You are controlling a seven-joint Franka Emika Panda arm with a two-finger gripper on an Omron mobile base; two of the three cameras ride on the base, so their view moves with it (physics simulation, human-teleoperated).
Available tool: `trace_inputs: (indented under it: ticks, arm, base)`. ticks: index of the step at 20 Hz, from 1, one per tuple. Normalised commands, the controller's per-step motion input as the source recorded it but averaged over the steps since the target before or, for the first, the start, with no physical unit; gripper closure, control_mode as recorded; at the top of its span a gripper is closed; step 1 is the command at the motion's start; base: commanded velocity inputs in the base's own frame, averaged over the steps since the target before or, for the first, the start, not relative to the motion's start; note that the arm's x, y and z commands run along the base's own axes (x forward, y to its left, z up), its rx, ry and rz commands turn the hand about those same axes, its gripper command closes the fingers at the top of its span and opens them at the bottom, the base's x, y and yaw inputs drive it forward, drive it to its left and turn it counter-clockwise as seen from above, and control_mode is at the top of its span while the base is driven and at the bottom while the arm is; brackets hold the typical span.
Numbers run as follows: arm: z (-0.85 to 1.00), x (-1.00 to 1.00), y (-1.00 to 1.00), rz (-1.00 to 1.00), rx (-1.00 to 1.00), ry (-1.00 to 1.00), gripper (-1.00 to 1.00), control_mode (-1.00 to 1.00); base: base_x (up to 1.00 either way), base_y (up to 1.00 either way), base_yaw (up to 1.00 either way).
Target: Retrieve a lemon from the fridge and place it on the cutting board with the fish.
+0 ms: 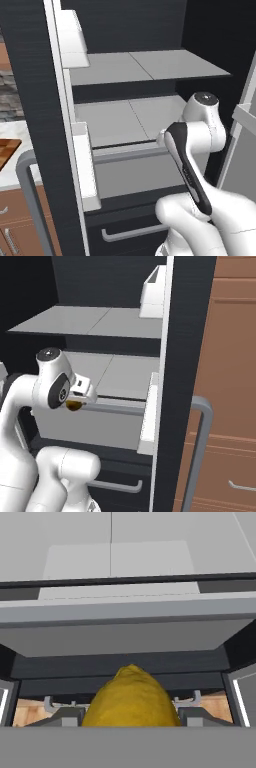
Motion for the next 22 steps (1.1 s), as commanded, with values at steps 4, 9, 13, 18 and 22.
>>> trace_inputs:
  ticks: [4, 9, 13, 18, 22]
  arm:
    - [0.02, -0.55, -0.02, 0.00, 0.00, 0.01, 1.00, -1.00]
    - [0.00, -0.21, 0.00, 0.01, 0.00, 0.00, 1.00, -1.00]
    - [0.00, 0.00, 0.00, 0.01, 0.00, 0.00, 1.00, -1.00]
    - [0.00, 0.00, 0.00, 0.00, 0.00, 0.00, 1.00, -1.00]
    - [0.00, -0.01, 0.00, 0.00, 0.00, 0.00, 1.00, 1.00]
  base:
    - [0.00, 0.00, 0.00]
    - [0.00, 0.00, 0.00]
    - [0.00, 0.00, 0.00]
    - [0.00, 0.00, 0.00]
    - [-0.03, 0.00, 0.00]
